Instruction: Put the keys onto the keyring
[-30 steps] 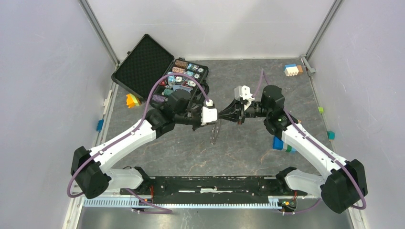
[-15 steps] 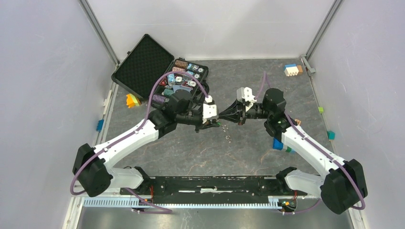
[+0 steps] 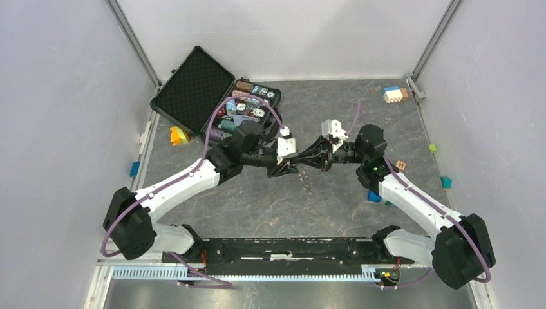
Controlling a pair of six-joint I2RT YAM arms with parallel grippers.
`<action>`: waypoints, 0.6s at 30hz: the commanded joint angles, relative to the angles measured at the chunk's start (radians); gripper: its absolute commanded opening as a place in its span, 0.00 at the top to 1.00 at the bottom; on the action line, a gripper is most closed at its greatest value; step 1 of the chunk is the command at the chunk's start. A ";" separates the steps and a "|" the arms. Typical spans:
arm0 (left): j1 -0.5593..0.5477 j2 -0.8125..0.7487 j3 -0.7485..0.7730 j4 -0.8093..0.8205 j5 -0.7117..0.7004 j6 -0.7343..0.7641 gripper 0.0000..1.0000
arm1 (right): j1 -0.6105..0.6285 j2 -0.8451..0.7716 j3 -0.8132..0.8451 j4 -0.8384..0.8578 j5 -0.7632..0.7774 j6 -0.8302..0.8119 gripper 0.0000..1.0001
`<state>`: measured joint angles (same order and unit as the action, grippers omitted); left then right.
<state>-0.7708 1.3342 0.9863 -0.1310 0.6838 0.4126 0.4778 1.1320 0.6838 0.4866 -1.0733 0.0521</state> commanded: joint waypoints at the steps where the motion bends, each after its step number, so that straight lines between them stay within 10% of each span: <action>1: -0.001 -0.029 0.019 0.054 -0.009 0.009 0.62 | 0.006 -0.024 -0.001 0.069 -0.022 0.019 1.00; 9: 0.010 -0.109 0.055 -0.119 -0.042 0.128 0.32 | -0.002 -0.032 0.027 -0.041 -0.006 -0.081 1.00; 18: 0.010 -0.134 0.126 -0.230 -0.024 0.180 0.43 | -0.006 -0.044 0.033 -0.055 -0.007 -0.091 1.00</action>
<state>-0.7643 1.2144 1.0515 -0.3138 0.6476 0.5404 0.4763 1.1152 0.6838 0.4141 -1.0794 -0.0174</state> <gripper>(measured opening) 0.623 0.004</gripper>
